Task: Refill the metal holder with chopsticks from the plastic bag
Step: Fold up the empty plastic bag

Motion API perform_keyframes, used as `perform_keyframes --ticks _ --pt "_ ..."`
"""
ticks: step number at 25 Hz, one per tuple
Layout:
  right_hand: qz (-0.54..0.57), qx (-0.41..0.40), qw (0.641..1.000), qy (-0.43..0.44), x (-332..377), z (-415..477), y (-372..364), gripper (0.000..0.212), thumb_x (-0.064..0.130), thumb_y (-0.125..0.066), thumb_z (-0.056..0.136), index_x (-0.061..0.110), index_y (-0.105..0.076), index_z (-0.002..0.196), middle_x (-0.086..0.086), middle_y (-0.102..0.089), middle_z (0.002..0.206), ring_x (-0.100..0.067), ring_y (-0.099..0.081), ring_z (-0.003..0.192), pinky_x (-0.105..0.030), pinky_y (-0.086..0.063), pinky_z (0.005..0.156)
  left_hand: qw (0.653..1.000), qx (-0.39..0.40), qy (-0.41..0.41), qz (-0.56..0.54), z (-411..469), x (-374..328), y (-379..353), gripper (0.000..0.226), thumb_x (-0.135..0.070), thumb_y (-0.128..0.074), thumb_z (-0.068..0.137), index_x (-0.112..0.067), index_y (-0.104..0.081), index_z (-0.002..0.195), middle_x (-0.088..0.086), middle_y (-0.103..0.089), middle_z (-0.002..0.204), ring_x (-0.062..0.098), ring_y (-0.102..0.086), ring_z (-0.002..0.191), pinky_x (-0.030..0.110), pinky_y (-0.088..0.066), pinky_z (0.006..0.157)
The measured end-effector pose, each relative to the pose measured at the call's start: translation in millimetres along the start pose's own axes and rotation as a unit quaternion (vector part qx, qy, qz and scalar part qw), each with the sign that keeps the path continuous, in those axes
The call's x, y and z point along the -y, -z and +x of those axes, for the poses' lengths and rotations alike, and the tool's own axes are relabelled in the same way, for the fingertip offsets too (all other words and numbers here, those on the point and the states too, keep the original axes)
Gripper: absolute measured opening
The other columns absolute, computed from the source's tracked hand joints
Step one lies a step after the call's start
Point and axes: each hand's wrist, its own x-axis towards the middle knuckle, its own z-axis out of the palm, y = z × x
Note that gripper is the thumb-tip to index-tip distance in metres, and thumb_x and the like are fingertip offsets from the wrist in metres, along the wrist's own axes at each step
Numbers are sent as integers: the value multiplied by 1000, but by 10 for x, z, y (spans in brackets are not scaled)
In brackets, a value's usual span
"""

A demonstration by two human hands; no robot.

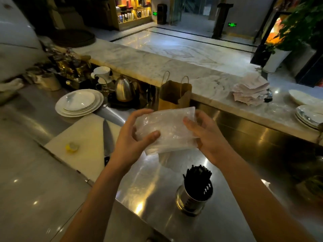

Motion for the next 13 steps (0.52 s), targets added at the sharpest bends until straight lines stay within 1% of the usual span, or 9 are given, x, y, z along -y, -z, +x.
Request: perform_keyframes --ticks 1,2,4,6,7,9,10,11,13 --pt "-18 16 1000 -6 -15 21 -118 55 36 -71 73 22 -55 123 -3 -65 120 -24 -66 107 -45 -58 80 999 -24 -9 34 -75 -5 116 44 -12 -74 82 -25 -57 120 -2 -57 124 20 -64 107 36 -60 73" --pt "-39 38 998 -11 -24 25 -218 61 38 -72 69 25 -52 125 -2 -63 122 -24 -65 108 -48 -58 81 996 -52 -18 67 -162 -27 200 36 -13 -74 82 -24 -61 114 -4 -60 121 18 -64 105 34 -59 72" --pt "-72 103 992 -6 -48 18 -377 73 37 -77 66 33 -45 132 -1 -59 127 -22 -64 109 -49 -58 83 988 -113 -32 100 -358 -81 327 29 -11 -75 82 -22 -64 106 -8 -63 114 16 -64 100 32 -58 70" --pt "-112 185 976 10 -78 -2 -501 82 30 -81 67 45 -39 136 0 -55 130 -21 -62 111 -45 -58 84 980 -162 -30 109 -604 -125 405 26 -9 -75 81 -20 -66 103 -3 -64 114 19 -66 96 39 -58 70" --pt "-121 218 968 14 -100 -31 -541 86 25 -82 68 49 -36 137 1 -52 131 -21 -62 111 -44 -59 84 977 -181 -20 111 -727 -143 408 26 -10 -76 80 -20 -68 103 0 -65 115 21 -67 96 41 -58 71" --pt "-110 298 948 23 -151 -142 -702 90 15 -81 71 54 -34 137 1 -50 132 -21 -61 111 -41 -59 82 962 -240 -5 130 -1106 -229 426 30 -12 -77 77 -21 -71 105 1 -67 118 18 -66 103 39 -58 79" --pt "-104 316 942 32 -174 -176 -750 90 9 -80 73 56 -35 136 1 -50 132 -21 -61 111 -39 -59 82 956 -258 2 140 -1236 -250 434 33 -13 -77 75 -22 -71 107 0 -68 119 16 -66 107 38 -58 82" --pt "-94 352 931 40 -196 -257 -865 88 5 -78 74 57 -38 133 1 -52 131 -21 -61 111 -39 -59 81 943 -291 9 158 -1482 -323 422 36 -14 -78 75 -22 -71 109 -2 -68 120 16 -65 108 37 -57 84" --pt "-71 422 902 52 -226 -452 -1095 82 0 -74 77 58 -44 125 -2 -55 125 -24 -63 106 -38 -59 81 921 -348 29 174 -1942 -462 366 42 -16 -81 75 -21 -69 115 -1 -68 120 17 -67 105 33 -58 80"
